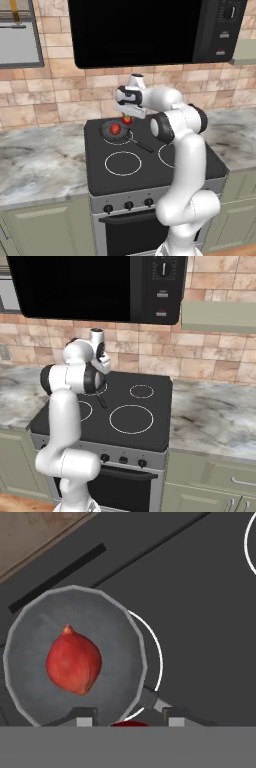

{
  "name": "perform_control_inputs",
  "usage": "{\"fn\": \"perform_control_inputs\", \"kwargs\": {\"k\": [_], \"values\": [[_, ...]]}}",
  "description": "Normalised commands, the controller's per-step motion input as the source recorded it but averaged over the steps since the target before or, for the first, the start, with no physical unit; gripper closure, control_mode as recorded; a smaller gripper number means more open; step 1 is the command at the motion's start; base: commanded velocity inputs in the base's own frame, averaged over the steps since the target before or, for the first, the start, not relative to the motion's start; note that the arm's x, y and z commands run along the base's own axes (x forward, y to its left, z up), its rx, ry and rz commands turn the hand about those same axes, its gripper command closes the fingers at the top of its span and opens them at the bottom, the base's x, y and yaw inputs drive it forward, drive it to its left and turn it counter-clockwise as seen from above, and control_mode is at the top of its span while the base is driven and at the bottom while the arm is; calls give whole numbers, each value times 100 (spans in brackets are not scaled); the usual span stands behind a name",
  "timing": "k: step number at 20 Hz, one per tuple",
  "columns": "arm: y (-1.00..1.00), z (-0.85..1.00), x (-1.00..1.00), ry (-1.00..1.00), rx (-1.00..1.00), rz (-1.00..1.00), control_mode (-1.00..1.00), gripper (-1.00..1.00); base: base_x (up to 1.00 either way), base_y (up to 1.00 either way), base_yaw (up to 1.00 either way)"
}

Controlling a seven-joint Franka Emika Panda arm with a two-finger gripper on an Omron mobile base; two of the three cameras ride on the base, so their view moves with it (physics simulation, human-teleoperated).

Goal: Place the pan on the rear left burner on the stove. Then place the tomato and the onion in the pan and turn on the rear left burner.

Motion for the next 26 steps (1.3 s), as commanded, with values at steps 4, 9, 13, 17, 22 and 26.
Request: {"fn": "perform_control_inputs", "kwargs": {"k": [4, 9, 13, 17, 22, 26], "values": [[21, 0, 45, -3, 0, 0, -100, 100, 0, 0, 0], [10, -7, 36, -1, 0, 0, -100, 100, 0, 0, 0], [9, -19, 14, 0, -1, 0, -100, 100, 0, 0, 0], [6, -27, 6, 0, -2, 0, -100, 100, 0, 0, 0], [2, -22, 10, 0, -2, 0, -100, 100, 0, 0, 0], [3, -19, 1, 0, -3, 0, -100, 100, 0, 0, 0]]}}
